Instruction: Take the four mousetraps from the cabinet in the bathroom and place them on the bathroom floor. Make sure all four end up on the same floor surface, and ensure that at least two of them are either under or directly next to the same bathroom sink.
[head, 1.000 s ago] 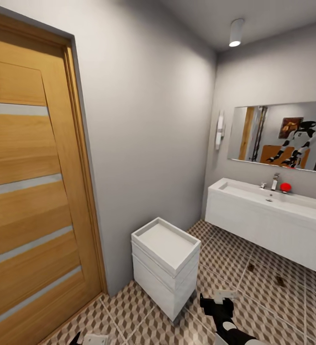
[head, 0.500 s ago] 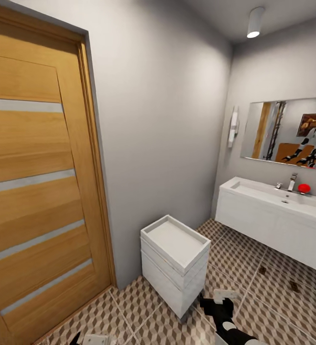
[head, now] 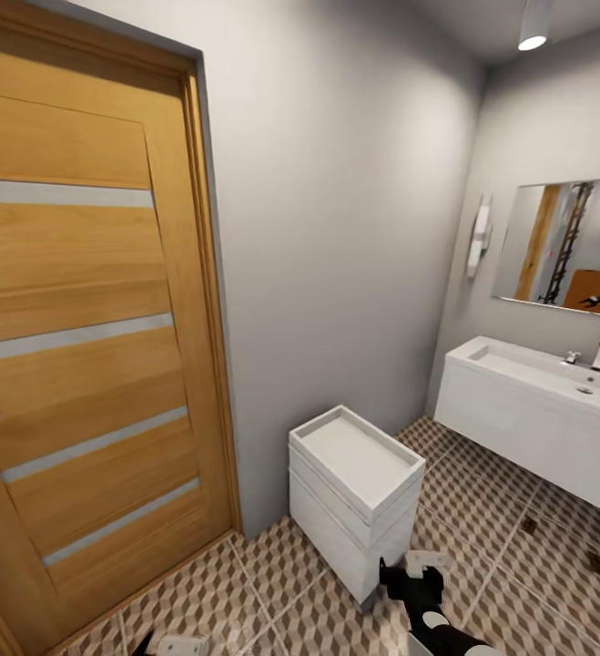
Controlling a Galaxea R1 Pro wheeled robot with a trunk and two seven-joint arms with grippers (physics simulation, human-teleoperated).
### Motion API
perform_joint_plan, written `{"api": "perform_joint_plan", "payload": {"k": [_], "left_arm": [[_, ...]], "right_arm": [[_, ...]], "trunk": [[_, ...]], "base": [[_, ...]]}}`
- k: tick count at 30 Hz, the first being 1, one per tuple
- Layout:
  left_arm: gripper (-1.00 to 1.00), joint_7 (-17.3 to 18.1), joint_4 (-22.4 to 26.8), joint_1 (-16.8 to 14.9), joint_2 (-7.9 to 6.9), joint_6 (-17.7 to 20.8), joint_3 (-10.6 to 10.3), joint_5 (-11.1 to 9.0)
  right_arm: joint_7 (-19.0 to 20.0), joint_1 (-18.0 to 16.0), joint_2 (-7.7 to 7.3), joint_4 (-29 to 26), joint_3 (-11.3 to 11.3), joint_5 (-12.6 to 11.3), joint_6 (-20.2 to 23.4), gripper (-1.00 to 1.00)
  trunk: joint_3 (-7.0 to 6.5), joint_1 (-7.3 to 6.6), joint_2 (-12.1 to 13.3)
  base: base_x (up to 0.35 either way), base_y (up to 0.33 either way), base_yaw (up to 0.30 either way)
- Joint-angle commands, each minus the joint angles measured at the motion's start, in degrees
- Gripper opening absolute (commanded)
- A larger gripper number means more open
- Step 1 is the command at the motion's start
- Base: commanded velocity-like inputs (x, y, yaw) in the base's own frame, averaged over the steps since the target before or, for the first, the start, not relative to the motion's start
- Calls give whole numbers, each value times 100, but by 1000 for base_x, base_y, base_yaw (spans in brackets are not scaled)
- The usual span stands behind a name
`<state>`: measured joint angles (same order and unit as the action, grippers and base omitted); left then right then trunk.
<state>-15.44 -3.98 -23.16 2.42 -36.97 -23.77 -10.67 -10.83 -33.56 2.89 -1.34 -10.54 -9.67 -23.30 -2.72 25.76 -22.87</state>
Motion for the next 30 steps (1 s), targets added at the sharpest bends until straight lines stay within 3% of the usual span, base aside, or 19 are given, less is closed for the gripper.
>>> {"api": "perform_joint_plan", "payload": {"k": [1, 30], "left_arm": [[100, -11, -24, -7, 6, -30, -49, -41], [100, -11, -24, -5, 13, -29, -49, -40]], "right_arm": [[-16, -1, 1, 4, -52, -52, -17, 100], [-18, -1, 1, 4, -53, -52, -26, 100]], "trunk": [[10, 2, -5], [205, 2, -5]], "base": [[0, 0, 205], [0, 0, 218]]}}
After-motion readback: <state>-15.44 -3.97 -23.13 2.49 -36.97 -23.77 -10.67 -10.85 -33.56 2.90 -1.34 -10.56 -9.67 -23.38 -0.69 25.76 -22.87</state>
